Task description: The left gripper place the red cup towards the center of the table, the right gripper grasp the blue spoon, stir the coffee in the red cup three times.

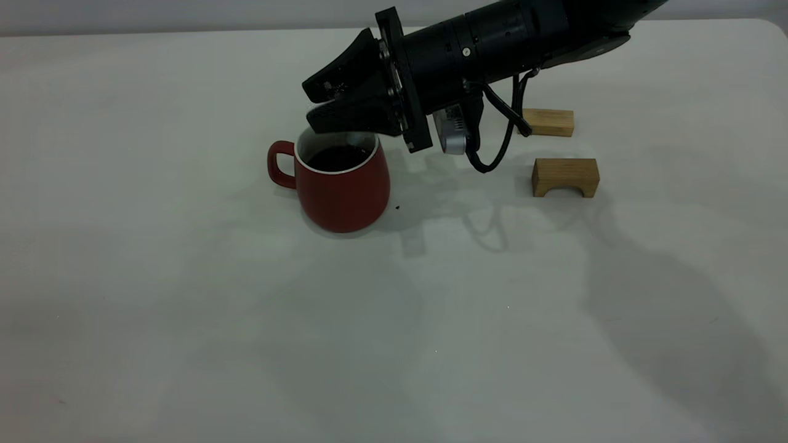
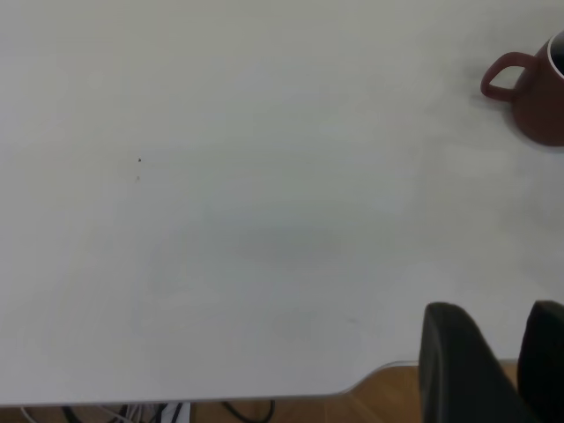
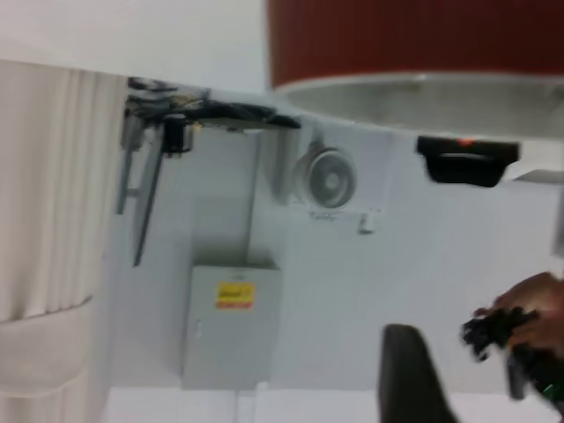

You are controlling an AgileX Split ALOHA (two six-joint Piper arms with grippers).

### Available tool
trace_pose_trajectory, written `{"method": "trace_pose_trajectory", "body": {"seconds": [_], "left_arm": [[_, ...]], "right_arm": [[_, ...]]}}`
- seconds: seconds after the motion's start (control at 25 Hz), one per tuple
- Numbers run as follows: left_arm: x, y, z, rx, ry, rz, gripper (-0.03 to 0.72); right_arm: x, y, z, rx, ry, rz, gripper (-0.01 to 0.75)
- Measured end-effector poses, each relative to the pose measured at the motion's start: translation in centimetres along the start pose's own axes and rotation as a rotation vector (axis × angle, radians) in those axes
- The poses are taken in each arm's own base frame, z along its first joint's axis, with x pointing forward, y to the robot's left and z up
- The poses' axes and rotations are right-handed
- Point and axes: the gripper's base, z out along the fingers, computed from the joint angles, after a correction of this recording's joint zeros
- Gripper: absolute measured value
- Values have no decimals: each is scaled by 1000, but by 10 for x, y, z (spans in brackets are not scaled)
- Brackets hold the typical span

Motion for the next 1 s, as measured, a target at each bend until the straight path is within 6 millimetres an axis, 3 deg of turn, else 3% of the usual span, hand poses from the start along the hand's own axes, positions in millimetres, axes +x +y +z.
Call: {"method": "trace_pose_trajectory", "body": {"seconds": [0.12,0.2,0.44,0.56,0.72,1.0], "left_arm": [[0,0,0,0,0,0,243],[0,0,0,0,0,0,243],[0,0,0,0,0,0,243],[0,0,0,0,0,0,243],[0,0,0,0,0,0,243],[0,0,0,0,0,-1,243]], "right_arm": [[11,3,-4,33,-19,-53,526],[30,9,-11,53,-32,-118,536],[93,26,-58,155,-158,-393,523],[131,30,-85,205,-253,-544,502],[195,30,-124,221,-356,-763,472],[300,6,-189,240,-510,-1309,428]]}}
